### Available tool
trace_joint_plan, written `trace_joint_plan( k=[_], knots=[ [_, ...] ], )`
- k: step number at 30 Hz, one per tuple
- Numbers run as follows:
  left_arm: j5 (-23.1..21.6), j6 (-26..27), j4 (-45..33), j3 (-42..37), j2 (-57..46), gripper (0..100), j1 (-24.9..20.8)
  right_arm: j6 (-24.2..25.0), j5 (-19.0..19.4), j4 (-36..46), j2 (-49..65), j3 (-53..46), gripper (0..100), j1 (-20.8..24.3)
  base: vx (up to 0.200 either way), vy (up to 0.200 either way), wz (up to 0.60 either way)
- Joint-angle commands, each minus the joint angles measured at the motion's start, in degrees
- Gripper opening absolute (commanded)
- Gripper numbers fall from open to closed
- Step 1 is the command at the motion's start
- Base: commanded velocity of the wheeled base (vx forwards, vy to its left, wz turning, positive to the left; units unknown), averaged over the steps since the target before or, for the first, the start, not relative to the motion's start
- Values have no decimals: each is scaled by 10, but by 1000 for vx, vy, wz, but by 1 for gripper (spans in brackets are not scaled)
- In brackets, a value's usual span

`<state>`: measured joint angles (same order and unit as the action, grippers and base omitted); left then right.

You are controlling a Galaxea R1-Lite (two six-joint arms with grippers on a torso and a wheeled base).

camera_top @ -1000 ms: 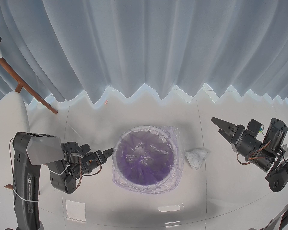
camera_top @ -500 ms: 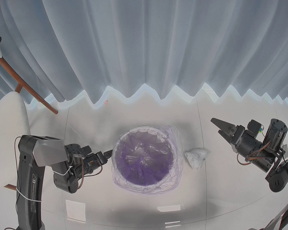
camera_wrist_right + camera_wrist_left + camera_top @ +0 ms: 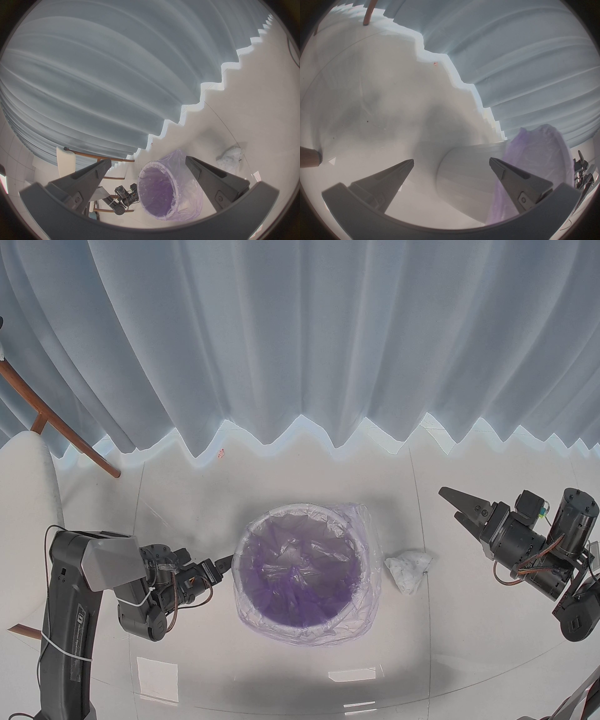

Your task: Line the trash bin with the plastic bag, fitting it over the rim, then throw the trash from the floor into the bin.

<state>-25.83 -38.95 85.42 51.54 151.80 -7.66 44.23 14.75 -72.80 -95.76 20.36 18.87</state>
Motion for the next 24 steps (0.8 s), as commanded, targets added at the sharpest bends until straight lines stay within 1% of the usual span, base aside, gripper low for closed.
trace_joint_plan(
  k=[1, 6, 8, 11, 13, 16, 20, 21, 22, 24],
  knots=[
    [10, 0, -11, 19, 19, 100, 3, 0, 0, 0, -3, -1, 100, 0, 0, 0, 0],
    [30, 0, -11, 30, 26, 100, 4, 0, 0, 0, -3, -1, 100, 0, 0, 0, 0],
    [32, 0, -7, 30, 25, 100, 4, 0, 0, 0, -4, -1, 100, 0, 0, 0, 0],
    [46, -2, 7, 27, 17, 100, 4, 0, 0, 0, -4, -2, 100, 0, 0, 0, 0],
    [61, -1, 32, 24, -11, 100, 3, 0, 0, 0, -3, -2, 100, 0, 0, 0, 0],
    [81, -3, 32, 5, -67, 100, -3, -1, 0, 0, -3, -6, 100, 1, 0, 0, 0],
    [79, -2, 32, -43, -151, 100, -14, 0, 0, 0, -6, -7, 100, 2, 0, 0, 0],
    [79, -2, 32, -46, -157, 100, -15, 0, 0, 0, -7, -7, 100, 2, 0, 0, 0],
    [76, -4, 32, -65, -199, 100, -19, -1, 0, 0, -11, -7, 100, 2, 0, 0, 0],
    [76, -4, 32, -89, -249, 100, -31, 0, 0, 4, -12, -7, 100, 2, 0, 0, 0]
  ],
)
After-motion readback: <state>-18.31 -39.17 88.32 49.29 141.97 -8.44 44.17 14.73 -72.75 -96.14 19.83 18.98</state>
